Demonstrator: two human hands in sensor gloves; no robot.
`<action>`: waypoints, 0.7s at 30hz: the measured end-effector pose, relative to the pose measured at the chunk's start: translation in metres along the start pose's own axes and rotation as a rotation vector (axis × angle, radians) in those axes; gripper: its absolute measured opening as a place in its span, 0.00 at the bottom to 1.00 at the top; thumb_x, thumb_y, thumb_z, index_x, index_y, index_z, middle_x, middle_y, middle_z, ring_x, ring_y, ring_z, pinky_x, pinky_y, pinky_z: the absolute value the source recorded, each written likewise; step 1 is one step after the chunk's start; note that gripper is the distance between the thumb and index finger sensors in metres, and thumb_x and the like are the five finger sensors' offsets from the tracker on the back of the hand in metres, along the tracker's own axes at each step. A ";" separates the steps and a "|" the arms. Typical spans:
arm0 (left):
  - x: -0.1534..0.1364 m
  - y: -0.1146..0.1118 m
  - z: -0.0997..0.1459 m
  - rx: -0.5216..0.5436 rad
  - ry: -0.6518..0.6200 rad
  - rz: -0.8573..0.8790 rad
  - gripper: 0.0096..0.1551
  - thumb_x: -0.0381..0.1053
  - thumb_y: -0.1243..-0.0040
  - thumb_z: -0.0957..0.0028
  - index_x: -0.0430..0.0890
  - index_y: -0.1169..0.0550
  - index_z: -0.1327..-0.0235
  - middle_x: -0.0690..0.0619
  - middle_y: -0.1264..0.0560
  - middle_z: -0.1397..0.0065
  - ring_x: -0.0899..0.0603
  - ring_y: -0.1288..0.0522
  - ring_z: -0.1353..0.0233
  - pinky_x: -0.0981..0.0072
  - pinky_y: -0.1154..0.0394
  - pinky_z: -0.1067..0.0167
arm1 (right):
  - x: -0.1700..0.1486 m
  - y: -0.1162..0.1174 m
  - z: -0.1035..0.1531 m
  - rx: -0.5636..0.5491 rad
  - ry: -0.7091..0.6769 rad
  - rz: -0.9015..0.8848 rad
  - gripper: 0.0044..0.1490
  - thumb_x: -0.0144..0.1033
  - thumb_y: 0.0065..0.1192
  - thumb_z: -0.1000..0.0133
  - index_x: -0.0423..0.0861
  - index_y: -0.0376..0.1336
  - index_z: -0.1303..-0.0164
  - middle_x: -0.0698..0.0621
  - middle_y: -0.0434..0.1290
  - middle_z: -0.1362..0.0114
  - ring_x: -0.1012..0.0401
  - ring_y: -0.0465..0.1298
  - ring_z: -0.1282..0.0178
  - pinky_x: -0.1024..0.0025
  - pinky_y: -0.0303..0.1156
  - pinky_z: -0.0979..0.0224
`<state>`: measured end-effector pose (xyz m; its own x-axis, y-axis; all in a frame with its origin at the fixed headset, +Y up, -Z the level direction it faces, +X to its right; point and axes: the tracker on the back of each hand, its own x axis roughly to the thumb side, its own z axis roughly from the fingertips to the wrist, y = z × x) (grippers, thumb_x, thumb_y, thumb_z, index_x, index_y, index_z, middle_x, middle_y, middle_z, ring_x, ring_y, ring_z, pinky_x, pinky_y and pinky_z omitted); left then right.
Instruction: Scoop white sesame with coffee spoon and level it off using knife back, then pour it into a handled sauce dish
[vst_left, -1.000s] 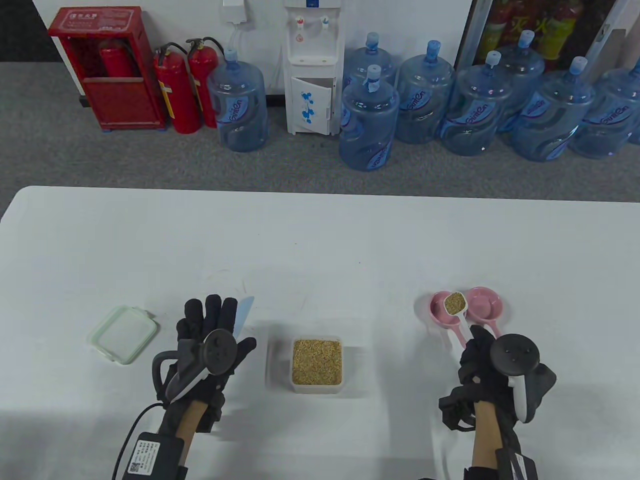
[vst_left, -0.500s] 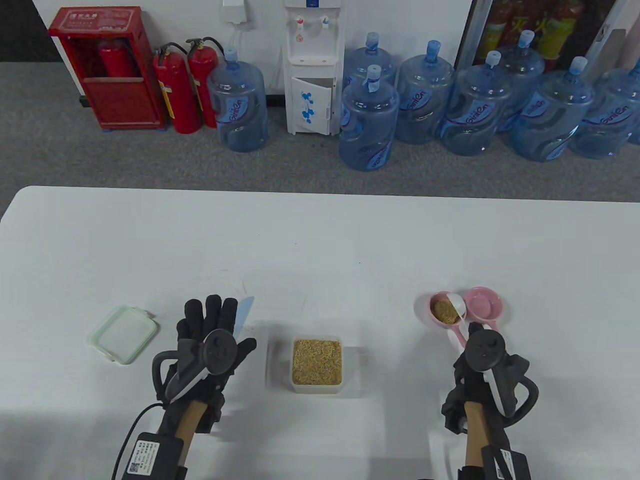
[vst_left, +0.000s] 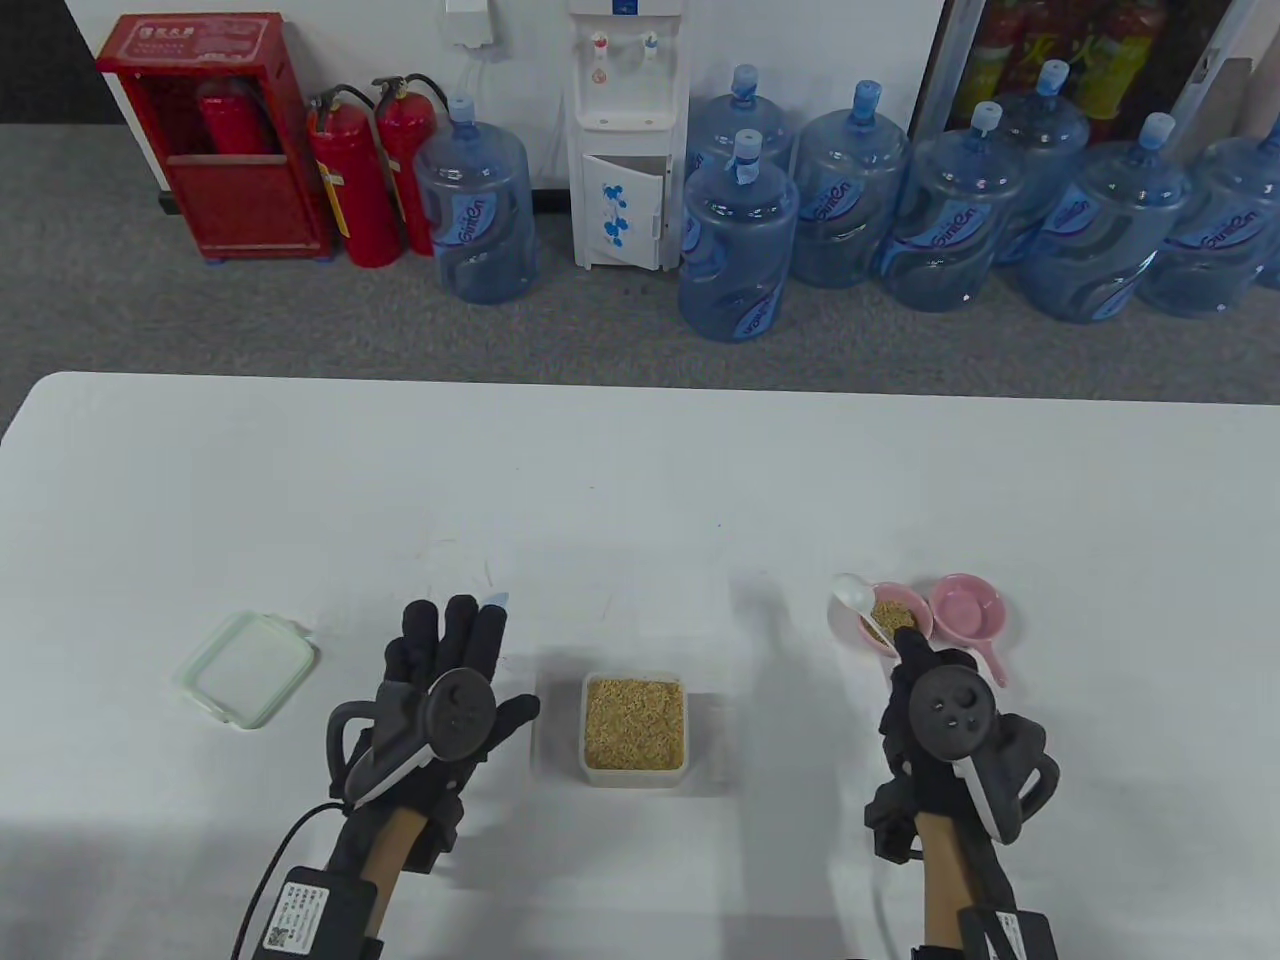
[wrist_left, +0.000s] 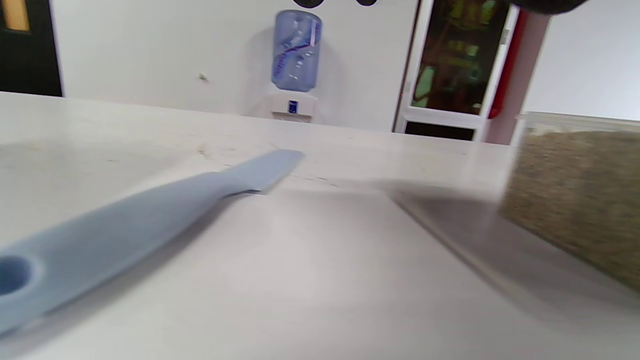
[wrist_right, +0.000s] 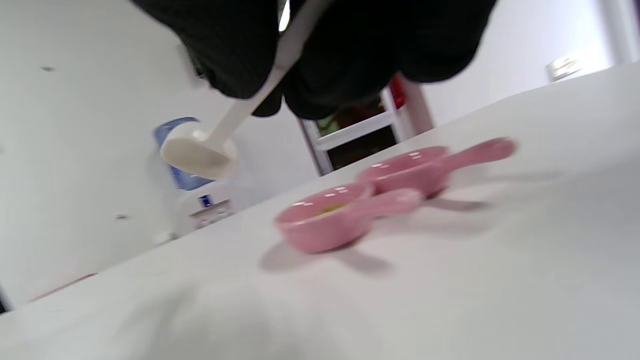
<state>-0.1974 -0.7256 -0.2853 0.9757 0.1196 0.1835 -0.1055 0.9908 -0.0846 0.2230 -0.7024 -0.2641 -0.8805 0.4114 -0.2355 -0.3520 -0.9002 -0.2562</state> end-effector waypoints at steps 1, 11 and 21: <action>0.004 0.000 0.000 -0.009 0.000 -0.004 0.55 0.75 0.54 0.51 0.55 0.52 0.12 0.48 0.57 0.08 0.28 0.61 0.13 0.34 0.51 0.19 | 0.004 0.000 0.002 0.014 -0.030 -0.021 0.27 0.38 0.60 0.34 0.53 0.67 0.23 0.42 0.72 0.28 0.57 0.77 0.46 0.57 0.75 0.38; 0.044 -0.012 -0.005 -0.192 -0.183 0.088 0.62 0.76 0.47 0.57 0.55 0.52 0.12 0.49 0.53 0.07 0.27 0.56 0.11 0.33 0.49 0.18 | 0.069 0.011 0.038 0.128 -0.440 -0.033 0.26 0.38 0.62 0.36 0.54 0.69 0.25 0.43 0.73 0.29 0.57 0.77 0.46 0.57 0.75 0.38; 0.043 -0.028 -0.015 -0.270 -0.188 0.103 0.63 0.77 0.47 0.59 0.55 0.53 0.12 0.51 0.53 0.07 0.26 0.56 0.11 0.31 0.48 0.19 | 0.099 0.039 0.060 0.199 -0.602 0.135 0.26 0.38 0.63 0.36 0.55 0.69 0.26 0.43 0.72 0.29 0.57 0.77 0.45 0.56 0.75 0.37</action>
<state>-0.1496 -0.7494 -0.2895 0.9074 0.2527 0.3359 -0.1225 0.9234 -0.3638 0.1032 -0.7049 -0.2410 -0.9248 0.1929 0.3278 -0.2270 -0.9715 -0.0688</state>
